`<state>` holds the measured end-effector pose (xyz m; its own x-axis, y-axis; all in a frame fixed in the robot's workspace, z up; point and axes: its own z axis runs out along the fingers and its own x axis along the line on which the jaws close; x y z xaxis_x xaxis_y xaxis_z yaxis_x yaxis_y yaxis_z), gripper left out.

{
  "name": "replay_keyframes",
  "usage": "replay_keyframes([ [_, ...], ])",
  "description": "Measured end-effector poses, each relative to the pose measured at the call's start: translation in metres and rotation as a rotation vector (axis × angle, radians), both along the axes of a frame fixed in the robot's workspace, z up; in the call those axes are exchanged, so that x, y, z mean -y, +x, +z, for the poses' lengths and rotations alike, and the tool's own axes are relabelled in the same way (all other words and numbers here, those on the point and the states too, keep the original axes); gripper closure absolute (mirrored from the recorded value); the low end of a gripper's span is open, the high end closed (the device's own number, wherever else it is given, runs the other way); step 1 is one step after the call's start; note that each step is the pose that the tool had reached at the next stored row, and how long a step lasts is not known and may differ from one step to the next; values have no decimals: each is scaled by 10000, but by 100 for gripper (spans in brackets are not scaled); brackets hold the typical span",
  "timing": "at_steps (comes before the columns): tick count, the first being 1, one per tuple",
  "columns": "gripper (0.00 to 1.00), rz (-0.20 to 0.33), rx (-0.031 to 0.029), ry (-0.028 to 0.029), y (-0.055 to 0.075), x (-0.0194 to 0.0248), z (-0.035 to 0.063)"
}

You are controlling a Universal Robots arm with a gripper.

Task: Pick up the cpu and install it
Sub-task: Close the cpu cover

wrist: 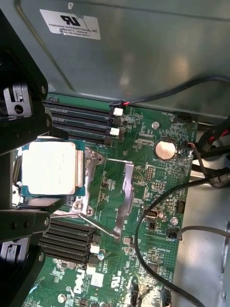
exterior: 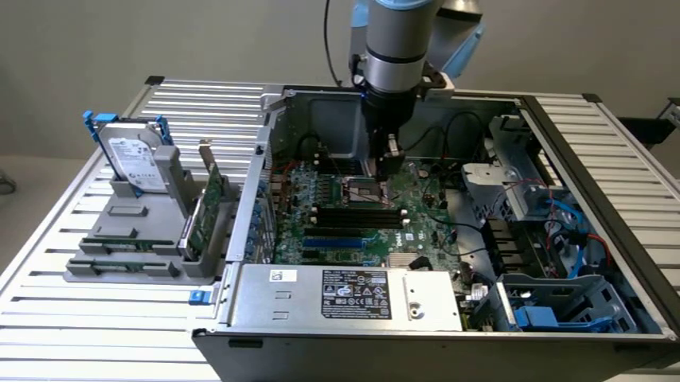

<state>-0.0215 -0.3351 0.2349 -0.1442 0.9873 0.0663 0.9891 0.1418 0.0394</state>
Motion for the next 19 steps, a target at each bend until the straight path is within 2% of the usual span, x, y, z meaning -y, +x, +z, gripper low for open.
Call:
replay_keyframes([
  [2,45,-231,0,-3,-4,0,-17],
  [5,45,-500,-19,-43,-10,-3,-46],
  [11,45,-937,-146,-147,-26,-12,-95],
  [13,45,-1030,-171,-184,-42,-16,-111],
  [17,45,-1212,-196,-256,-80,-24,-145],
  [19,45,-1311,-197,-275,-106,-28,-162],
])
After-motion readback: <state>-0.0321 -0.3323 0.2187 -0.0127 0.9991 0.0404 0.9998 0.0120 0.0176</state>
